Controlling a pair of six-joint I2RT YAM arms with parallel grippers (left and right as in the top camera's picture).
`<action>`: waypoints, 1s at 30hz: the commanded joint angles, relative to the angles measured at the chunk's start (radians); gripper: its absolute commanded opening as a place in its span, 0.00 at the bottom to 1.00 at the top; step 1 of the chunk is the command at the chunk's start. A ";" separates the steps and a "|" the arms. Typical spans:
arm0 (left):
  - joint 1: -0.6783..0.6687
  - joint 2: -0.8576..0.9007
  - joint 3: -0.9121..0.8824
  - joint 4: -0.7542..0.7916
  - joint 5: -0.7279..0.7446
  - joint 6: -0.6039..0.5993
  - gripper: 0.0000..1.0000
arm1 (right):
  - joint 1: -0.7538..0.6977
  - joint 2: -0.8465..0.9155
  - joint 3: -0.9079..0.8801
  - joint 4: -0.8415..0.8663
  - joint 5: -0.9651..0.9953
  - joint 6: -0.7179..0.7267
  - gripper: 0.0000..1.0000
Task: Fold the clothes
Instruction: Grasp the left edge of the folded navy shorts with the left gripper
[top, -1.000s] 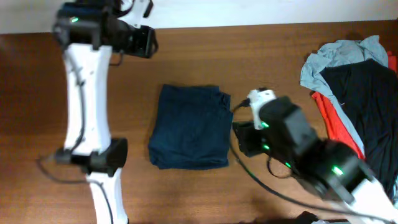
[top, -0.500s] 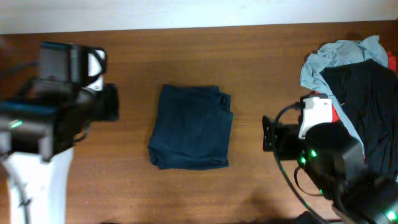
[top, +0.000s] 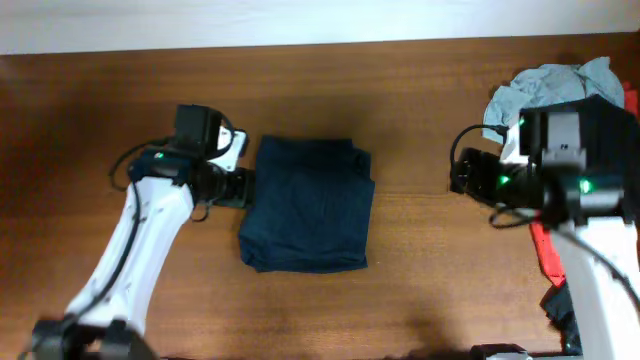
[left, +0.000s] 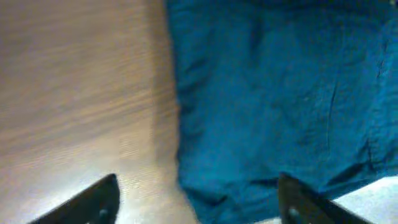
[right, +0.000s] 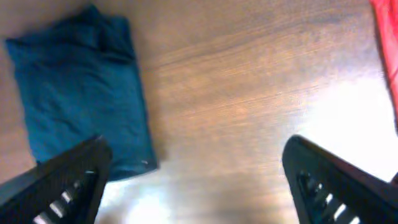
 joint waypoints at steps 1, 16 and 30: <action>0.000 0.114 -0.011 0.039 0.143 0.040 0.96 | -0.054 0.053 0.005 -0.004 -0.113 -0.119 0.87; 0.082 0.472 -0.011 0.173 0.496 0.071 0.96 | -0.056 0.068 0.005 -0.019 -0.114 -0.210 0.87; 0.049 0.475 -0.012 0.196 0.548 0.061 0.01 | -0.056 0.068 0.005 -0.011 -0.112 -0.209 0.86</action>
